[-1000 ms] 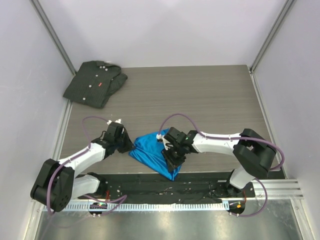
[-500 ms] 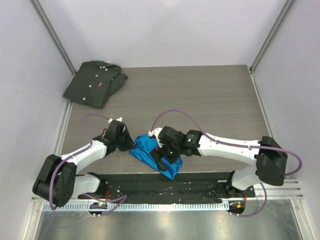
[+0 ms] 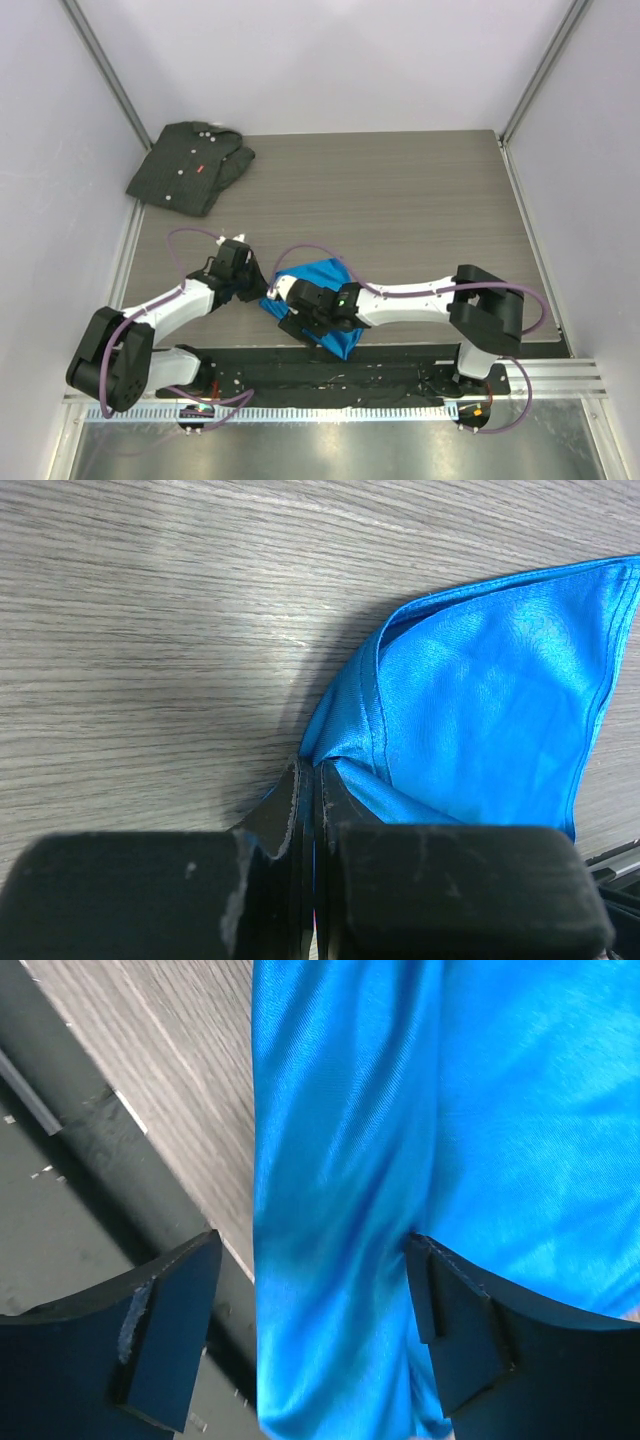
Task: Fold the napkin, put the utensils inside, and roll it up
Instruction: Roll the napkin with the utensil
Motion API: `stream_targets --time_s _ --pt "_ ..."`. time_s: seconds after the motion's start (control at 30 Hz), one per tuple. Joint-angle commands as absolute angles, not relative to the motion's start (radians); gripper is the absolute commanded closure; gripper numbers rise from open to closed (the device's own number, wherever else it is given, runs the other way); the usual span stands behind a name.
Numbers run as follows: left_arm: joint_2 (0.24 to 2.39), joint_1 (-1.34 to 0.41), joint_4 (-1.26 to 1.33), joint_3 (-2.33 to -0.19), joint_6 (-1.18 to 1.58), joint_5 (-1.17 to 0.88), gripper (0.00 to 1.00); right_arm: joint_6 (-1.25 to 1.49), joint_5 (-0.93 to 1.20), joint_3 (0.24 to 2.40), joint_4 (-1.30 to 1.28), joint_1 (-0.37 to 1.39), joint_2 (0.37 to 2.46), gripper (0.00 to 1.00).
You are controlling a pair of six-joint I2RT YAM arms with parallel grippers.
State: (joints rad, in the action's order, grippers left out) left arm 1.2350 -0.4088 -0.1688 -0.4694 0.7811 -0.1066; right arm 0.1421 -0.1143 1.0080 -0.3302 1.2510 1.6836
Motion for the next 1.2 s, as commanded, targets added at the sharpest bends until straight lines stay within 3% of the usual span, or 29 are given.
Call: stream_targets --time_s 0.0,0.2,0.23,0.43,0.53,0.63,0.67,0.83,0.93,1.17 --pt "1.25 -0.4 -0.195 -0.482 0.761 -0.081 1.0 0.088 -0.132 1.051 -0.224 1.259 1.71 0.21" --pt "1.249 -0.397 -0.199 -0.485 0.761 -0.081 1.0 0.087 -0.14 1.046 -0.236 1.259 1.769 0.38" --pt "1.247 -0.399 -0.201 -0.485 0.761 -0.084 1.0 0.097 -0.14 1.045 -0.241 1.259 1.776 0.46" --pt "1.23 -0.397 -0.213 -0.485 0.749 -0.087 1.0 0.132 -0.094 1.008 -0.249 1.258 1.812 0.69" --pt "1.206 -0.391 -0.245 -0.495 0.747 -0.074 0.99 0.143 -0.04 0.983 -0.238 1.258 1.806 0.75" --pt "1.163 -0.384 -0.281 -0.5 0.752 -0.055 0.78 0.156 0.043 0.953 -0.219 1.256 1.789 0.77" --pt "1.148 -0.382 -0.288 -0.503 0.753 -0.048 0.63 0.161 0.081 0.943 -0.213 1.255 1.783 0.78" --pt "1.014 -0.382 -0.345 -0.488 0.752 -0.008 0.37 0.196 0.207 0.855 -0.129 1.218 1.72 0.78" --pt "0.938 -0.379 -0.368 -0.463 0.75 0.038 0.31 0.222 0.314 0.787 -0.059 1.177 1.692 0.78" --pt "0.79 -0.379 -0.348 -0.394 0.736 -0.055 0.28 0.314 0.615 0.719 0.124 1.033 1.7 0.79"
